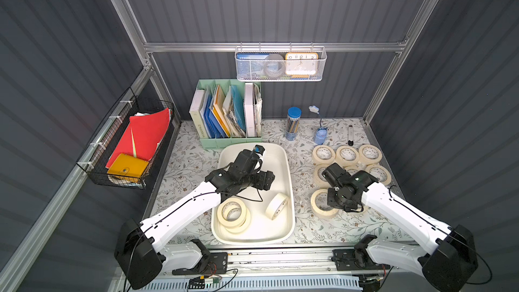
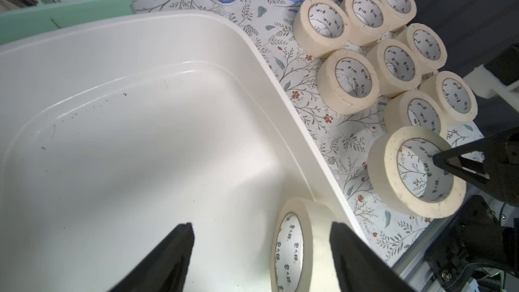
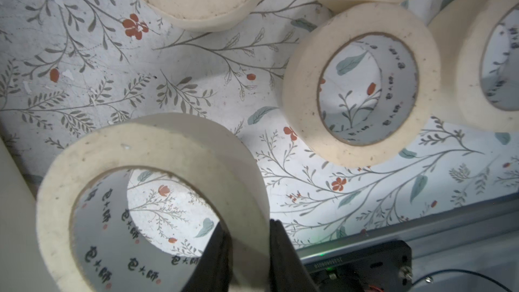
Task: Take out the art tape in the storage box
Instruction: Place the art tape at the center of the board.
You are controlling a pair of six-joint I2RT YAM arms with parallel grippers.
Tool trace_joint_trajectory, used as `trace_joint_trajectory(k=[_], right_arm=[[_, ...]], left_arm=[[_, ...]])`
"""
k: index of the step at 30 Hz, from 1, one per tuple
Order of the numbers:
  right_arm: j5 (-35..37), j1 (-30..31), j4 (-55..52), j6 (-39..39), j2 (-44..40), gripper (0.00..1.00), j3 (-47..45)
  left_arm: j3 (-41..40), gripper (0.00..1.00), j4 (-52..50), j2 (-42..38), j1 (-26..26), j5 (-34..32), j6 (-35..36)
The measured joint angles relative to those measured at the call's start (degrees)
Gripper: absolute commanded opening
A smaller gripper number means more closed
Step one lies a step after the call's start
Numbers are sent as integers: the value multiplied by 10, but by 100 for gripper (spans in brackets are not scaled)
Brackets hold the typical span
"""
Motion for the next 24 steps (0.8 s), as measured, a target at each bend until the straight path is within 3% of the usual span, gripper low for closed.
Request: trace_joint_trajectory(k=[8, 24], right_arm=[[-14, -52, 93, -15, 67, 0, -47], [-8, -125, 185, -18, 25, 0, -127]], left_arm=[[-13, 82, 0, 0, 0, 7, -22], [-13, 82, 0, 0, 0, 7, -28]])
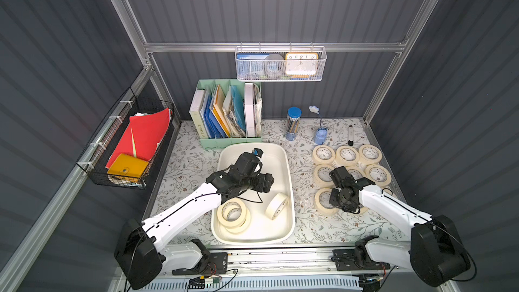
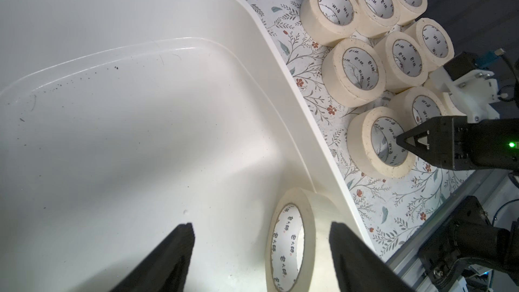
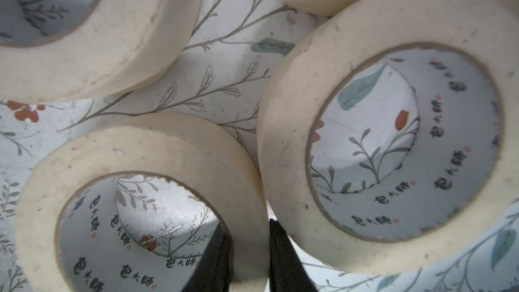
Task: Take out the art tape in the storage box
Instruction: Place the art tape at the center of the board.
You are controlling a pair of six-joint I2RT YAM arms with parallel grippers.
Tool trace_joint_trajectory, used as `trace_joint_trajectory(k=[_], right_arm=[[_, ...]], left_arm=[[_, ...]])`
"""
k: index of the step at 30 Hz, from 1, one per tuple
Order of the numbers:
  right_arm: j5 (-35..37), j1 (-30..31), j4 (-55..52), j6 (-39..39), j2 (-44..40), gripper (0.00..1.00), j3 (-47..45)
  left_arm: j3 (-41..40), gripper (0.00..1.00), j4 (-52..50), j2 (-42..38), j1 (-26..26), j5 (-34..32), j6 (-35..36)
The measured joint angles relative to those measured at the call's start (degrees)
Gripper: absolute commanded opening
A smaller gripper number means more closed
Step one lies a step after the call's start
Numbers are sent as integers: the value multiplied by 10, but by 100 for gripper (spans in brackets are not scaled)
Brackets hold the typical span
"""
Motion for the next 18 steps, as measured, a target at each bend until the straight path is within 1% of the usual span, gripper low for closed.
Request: trace_joint_trajectory(k=[6, 7, 8, 9, 10, 11, 13, 15, 18], right_arm=[[14, -10, -2, 0, -21, 0, -5], [18, -11, -5, 0, -27, 6, -5], [20, -12, -6, 0, -31, 22, -5], [21, -12, -8, -1, -35, 31, -5], [21, -12, -8, -2, -40, 38, -5], [22, -12, -8, -5, -45, 42, -5], [24, -13, -9, -7, -57, 47, -5], [23, -14, -9, -9, -67, 49, -3], [10, -13, -16, -14, -75, 50, 14]], left_arm=[[0, 85, 0, 0, 0, 0, -4], [0, 85, 0, 0, 0, 0, -4], [0, 85, 0, 0, 0, 0, -4], [0, 86, 0, 0, 0, 0, -5], [0, 86, 0, 0, -1, 0, -5], [0, 87, 0, 0, -1, 0, -5], [0, 88, 0, 0, -1, 0, -6], [0, 88, 0, 0, -1, 0, -5], [5, 88, -11, 0, -4, 0, -5]])
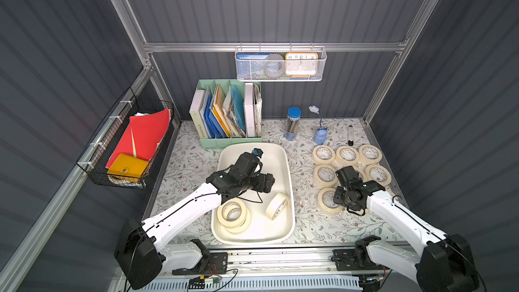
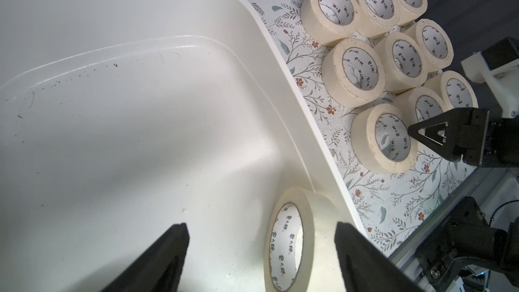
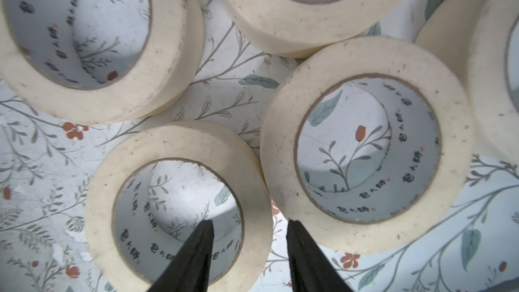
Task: Take out the art tape in the storage box
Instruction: Place the art tape at the center of the board, then pick up the art tape from the storage box.
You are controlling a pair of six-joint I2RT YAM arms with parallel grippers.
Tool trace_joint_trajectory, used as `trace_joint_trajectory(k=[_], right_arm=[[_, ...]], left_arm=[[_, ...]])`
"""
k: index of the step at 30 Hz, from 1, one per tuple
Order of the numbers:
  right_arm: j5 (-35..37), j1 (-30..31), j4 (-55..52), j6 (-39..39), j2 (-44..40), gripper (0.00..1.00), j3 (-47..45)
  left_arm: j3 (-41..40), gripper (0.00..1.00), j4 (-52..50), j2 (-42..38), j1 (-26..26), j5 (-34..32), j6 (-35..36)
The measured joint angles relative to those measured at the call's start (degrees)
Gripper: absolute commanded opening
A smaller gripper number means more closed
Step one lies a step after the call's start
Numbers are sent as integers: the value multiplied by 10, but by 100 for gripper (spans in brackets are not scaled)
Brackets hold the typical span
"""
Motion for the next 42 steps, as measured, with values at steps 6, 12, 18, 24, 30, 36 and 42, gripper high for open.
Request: trace_joint_trajectory(k=[6, 12, 18, 24, 30, 36, 42], right_arm=[[-34, 1, -17, -16, -7, 51, 70], [-66, 4, -46, -42, 9, 56, 133], [-73, 9, -67, -59, 14, 56, 161], [-73, 9, -73, -70, 21, 56, 166], [-80, 10, -74, -77, 34, 56, 173], [-94, 28, -75, -84, 45, 55, 186], [-120, 82, -72, -87, 57, 54, 216]], left_arm=[[40, 92, -50, 2, -51, 0, 8], [40, 89, -80, 28, -100, 19, 30], [23, 89, -85, 61, -101, 27, 43], [11, 89, -84, 81, -102, 38, 49], [3, 70, -78, 94, -102, 42, 55], [-7, 0, -56, 98, -102, 43, 58], [-17, 0, -52, 82, -103, 16, 43]])
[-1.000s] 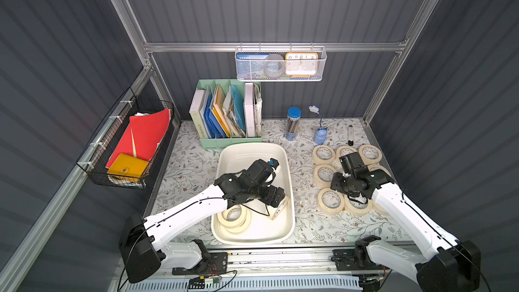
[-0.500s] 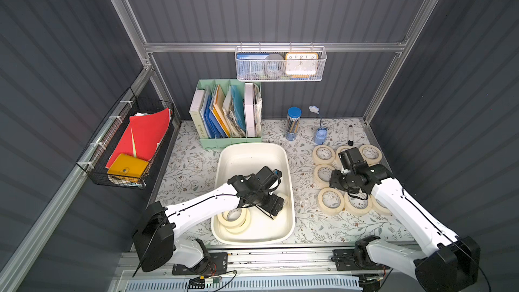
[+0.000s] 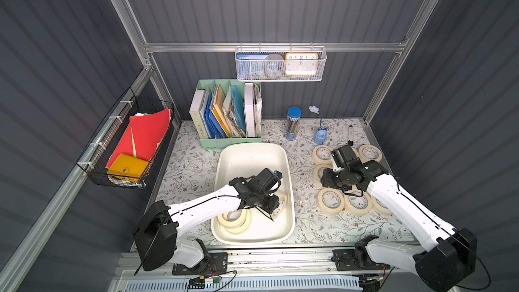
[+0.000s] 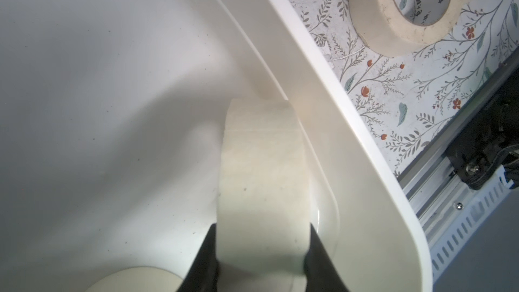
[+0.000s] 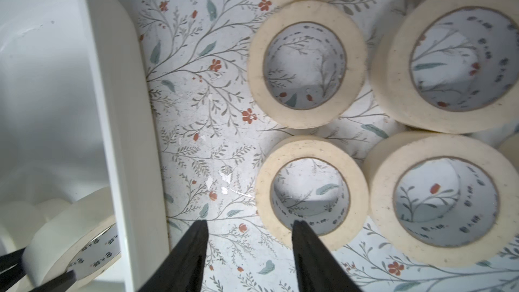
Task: Take out the art tape in the storage box
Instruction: Pick up the art tape from the storage box.
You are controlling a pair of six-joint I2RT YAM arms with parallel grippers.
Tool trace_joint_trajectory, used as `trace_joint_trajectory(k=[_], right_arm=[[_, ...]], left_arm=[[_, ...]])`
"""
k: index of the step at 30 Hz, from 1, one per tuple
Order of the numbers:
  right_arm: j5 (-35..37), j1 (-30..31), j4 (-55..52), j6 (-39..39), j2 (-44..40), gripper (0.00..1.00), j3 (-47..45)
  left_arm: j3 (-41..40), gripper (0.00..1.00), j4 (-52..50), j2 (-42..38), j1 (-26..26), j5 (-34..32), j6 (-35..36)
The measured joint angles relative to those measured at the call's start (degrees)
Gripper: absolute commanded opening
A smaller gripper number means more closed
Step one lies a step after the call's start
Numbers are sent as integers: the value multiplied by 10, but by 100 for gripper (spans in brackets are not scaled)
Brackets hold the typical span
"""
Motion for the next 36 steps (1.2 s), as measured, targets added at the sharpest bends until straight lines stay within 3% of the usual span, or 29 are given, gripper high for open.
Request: trace_joint_trajectory(k=[4, 12, 21, 36], right_arm=[[-21, 43, 6, -4, 16, 54, 32], [-66, 113, 38, -19, 72, 54, 99], [-85, 166, 67, -33, 147, 56, 177], [-56, 168, 98, -51, 190, 60, 202]], left_arm=[[-2, 0, -8, -34, 16, -31, -22], [-44, 0, 78, -144, 121, -30, -96], [-65, 0, 189, -150, 129, 59, -151], [-121, 0, 322, -169, 183, 203, -228]])
